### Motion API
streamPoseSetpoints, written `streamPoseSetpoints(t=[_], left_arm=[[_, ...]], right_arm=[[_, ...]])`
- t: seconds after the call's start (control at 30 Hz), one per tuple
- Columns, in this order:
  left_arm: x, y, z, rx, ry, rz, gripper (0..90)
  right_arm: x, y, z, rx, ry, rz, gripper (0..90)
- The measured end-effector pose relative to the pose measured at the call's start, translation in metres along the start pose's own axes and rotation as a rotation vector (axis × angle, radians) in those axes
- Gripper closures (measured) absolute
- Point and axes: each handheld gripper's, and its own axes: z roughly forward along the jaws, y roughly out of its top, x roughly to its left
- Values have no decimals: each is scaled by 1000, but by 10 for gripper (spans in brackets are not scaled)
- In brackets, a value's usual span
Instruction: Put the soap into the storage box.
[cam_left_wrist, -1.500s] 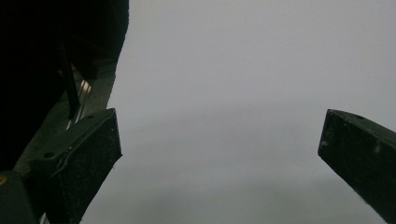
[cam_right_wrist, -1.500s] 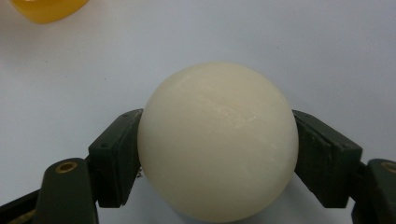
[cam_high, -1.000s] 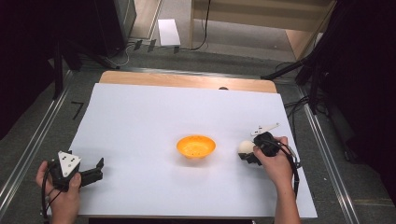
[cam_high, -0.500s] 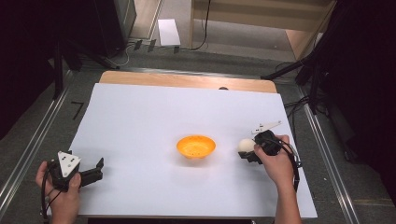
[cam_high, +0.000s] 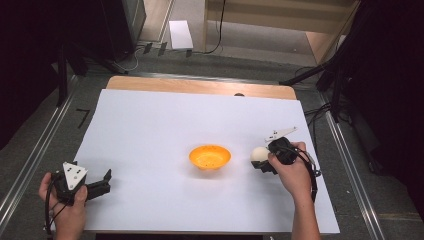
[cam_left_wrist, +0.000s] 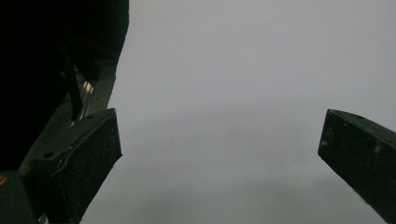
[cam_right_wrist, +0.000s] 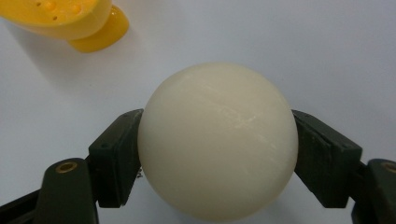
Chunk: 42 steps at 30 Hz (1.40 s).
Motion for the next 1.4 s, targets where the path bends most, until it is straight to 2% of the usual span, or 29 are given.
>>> streamPoseSetpoints(t=[0.37, 0.6, 1.1, 1.4], left_arm=[[0, -1, -2, -23, 8, -6, 14], [2, -2, -4, -36, 13, -21, 31], [1, -2, -4, -46, 18, -14, 46], [2, -3, -5, -55, 28, -34, 70]], right_arm=[[3, 13, 3, 8, 16, -2, 234], [8, 24, 8, 11, 27, -25, 234], [13, 29, 7, 11, 36, -37, 234], [19, 37, 4, 5, 37, -45, 234]])
